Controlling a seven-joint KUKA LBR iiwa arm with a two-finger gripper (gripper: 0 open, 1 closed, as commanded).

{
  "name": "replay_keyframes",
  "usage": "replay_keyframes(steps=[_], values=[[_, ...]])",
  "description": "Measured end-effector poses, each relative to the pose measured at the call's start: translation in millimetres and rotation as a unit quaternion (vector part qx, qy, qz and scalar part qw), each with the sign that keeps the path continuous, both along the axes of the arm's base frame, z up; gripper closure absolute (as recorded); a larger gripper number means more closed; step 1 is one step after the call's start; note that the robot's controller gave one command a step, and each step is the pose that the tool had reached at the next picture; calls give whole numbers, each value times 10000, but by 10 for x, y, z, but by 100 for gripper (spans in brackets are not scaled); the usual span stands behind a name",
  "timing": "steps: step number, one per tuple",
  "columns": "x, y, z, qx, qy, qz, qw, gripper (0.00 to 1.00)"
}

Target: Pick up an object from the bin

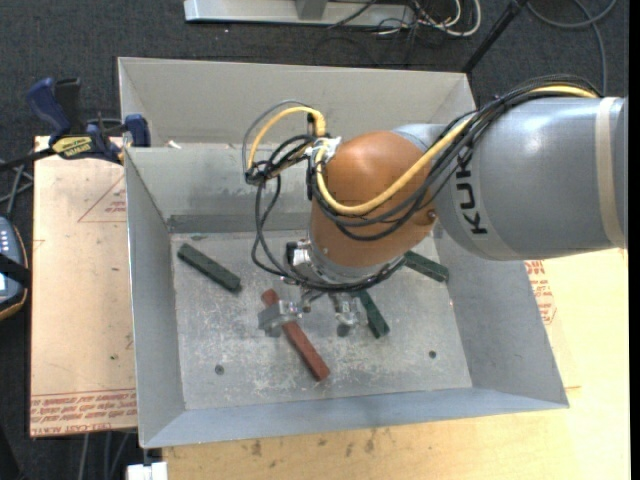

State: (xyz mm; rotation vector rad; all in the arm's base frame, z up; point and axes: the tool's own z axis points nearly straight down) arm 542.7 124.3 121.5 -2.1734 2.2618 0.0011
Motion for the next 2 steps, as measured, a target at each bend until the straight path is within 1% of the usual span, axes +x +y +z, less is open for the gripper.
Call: replay_keyframes(steps=[1,2], values=[[-294,-40,-511,-8,22,460,9989,100],[-291,-43,-511,-9,17,458,9989,100]])
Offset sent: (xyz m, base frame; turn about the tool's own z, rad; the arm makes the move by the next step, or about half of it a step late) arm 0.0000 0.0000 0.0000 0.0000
